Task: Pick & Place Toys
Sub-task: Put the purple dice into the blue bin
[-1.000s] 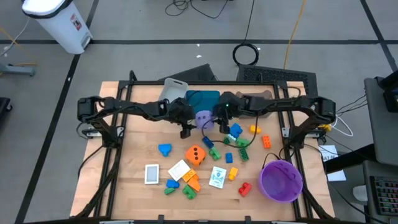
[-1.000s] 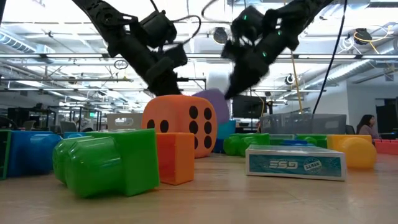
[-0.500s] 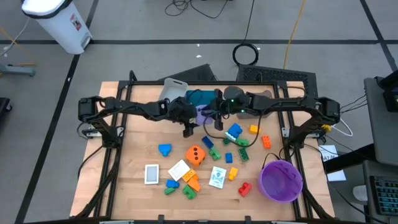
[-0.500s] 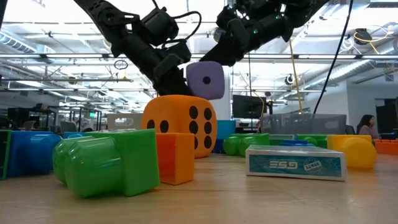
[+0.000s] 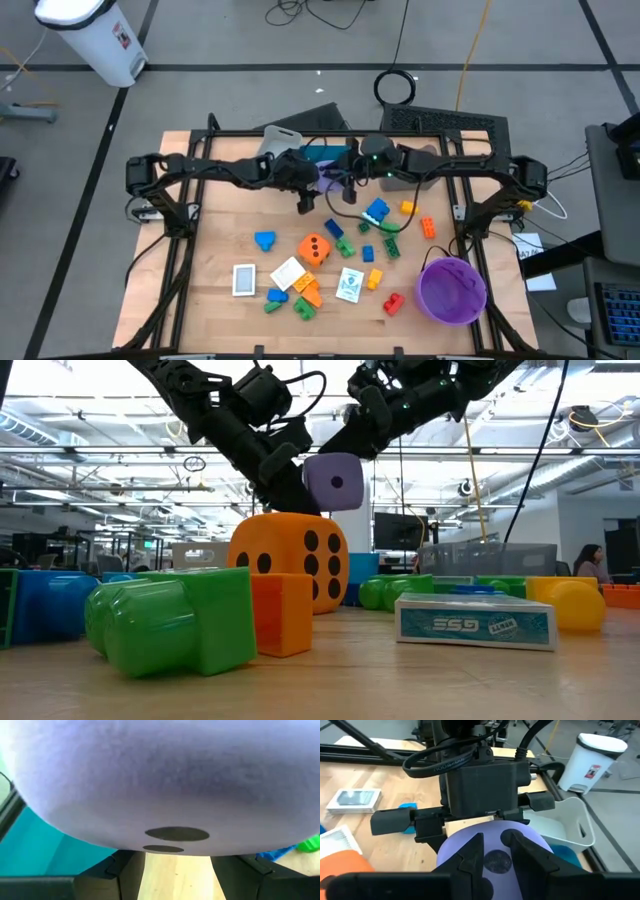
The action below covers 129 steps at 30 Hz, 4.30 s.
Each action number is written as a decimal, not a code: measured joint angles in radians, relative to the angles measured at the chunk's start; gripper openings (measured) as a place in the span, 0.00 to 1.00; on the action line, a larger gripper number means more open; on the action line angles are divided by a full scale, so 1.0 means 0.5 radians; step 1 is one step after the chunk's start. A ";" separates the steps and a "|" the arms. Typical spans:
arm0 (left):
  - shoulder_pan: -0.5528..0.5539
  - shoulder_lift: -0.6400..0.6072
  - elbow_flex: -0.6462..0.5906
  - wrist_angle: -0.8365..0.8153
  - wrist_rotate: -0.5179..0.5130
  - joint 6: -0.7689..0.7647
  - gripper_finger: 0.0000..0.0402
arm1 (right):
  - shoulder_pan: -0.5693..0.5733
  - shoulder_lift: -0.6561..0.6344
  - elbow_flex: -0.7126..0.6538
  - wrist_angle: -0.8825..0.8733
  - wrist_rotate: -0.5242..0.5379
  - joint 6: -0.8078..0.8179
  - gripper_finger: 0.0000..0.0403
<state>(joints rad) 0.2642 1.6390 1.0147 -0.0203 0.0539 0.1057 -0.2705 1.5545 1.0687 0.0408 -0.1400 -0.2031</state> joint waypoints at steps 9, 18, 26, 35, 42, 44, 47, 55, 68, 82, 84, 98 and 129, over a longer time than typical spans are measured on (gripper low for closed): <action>0.051 -0.003 0.046 -0.042 0.061 -0.006 0.55 | -0.038 0.002 -0.004 0.003 -0.025 0.026 0.22; -0.020 -0.003 0.046 -0.151 0.102 -0.015 0.55 | 0.026 0.001 -0.018 -0.020 -0.050 0.178 0.22; -0.047 0.004 0.033 -0.291 0.110 0.008 0.55 | 0.087 0.001 -0.227 0.116 -0.035 0.324 0.22; -0.088 0.105 0.036 -0.293 0.128 0.043 0.55 | 0.086 0.030 -0.506 0.230 -0.006 0.515 0.22; -0.102 0.151 0.039 -0.102 0.101 0.047 0.55 | 0.088 0.029 -0.633 0.288 0.007 0.610 0.22; -0.100 0.135 0.046 -0.066 0.112 0.040 0.55 | 0.091 0.029 -0.639 0.298 0.007 0.643 0.22; -0.088 0.153 0.040 -0.110 0.109 0.041 0.55 | 0.086 0.026 -0.639 0.314 0.013 0.636 0.22; -0.084 0.151 0.037 -0.137 0.108 0.041 0.55 | 0.087 0.021 -0.637 0.331 0.011 0.630 0.22; -0.084 0.153 0.035 -0.307 0.102 0.108 0.55 | 0.087 -0.016 -0.625 0.355 -0.058 0.620 0.22; -0.011 0.142 0.034 -0.429 0.317 0.235 0.55 | 0.083 -0.122 -0.622 0.109 -0.143 0.538 0.32; -0.013 0.142 0.034 -0.426 0.330 0.284 0.55 | 0.083 -0.119 -0.623 0.102 -0.138 0.526 0.36; -0.007 0.158 0.032 -0.331 0.357 0.464 0.55 | 0.082 -0.113 -0.625 0.105 -0.028 0.399 0.52; -0.008 0.254 0.031 -0.132 0.408 0.411 0.55 | 0.064 0.002 -0.630 0.274 0.010 0.337 0.49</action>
<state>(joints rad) 0.2604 1.7660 1.0302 -0.0860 0.2581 0.3113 -0.2386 1.5554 0.7535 0.1777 -0.1349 -0.0346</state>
